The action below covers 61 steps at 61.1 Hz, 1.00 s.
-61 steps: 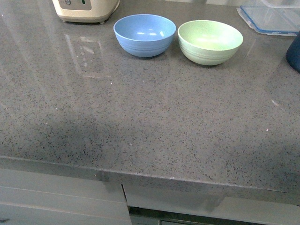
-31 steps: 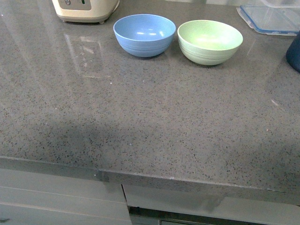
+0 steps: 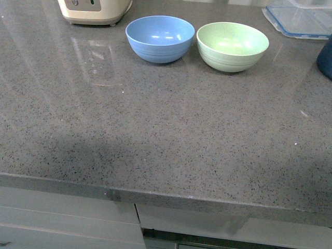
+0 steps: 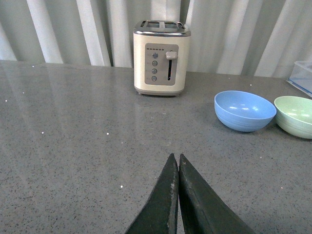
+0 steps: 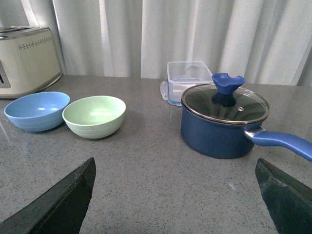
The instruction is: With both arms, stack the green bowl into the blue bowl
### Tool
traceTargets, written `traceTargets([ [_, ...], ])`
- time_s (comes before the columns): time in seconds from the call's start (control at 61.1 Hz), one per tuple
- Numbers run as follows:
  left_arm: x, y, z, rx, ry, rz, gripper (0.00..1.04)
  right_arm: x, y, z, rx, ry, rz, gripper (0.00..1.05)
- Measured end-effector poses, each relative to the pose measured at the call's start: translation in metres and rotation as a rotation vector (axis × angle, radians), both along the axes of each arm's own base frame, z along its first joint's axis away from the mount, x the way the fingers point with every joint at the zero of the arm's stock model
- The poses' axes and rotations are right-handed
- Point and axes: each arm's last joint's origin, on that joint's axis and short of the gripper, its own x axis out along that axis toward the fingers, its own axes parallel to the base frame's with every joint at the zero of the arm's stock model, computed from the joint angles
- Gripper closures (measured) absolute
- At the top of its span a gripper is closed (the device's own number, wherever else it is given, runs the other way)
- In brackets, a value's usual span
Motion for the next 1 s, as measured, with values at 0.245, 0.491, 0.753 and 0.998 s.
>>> traceTargets([
  [0.245,-0.004,0.0,0.0,0.0,0.001,0.0,1.01,0.0,0.0,0.0,0.0,0.0,0.0,0.1],
  [0.491,-0.016,0.0,-0.004,0.0,0.008,0.0,1.01,0.0,0.0,0.0,0.0,0.0,0.0,0.1],
  [0.753,-0.016,0.0,-0.004,0.0,0.008,0.0,0.68,0.0,0.0,0.0,0.0,0.0,0.0,0.1],
  [0.998,-0.016,0.0,-0.004,0.0,0.007,-0.001,0.24,0.008,0.01,0.011,0.118,0.39,0.199,0.1],
])
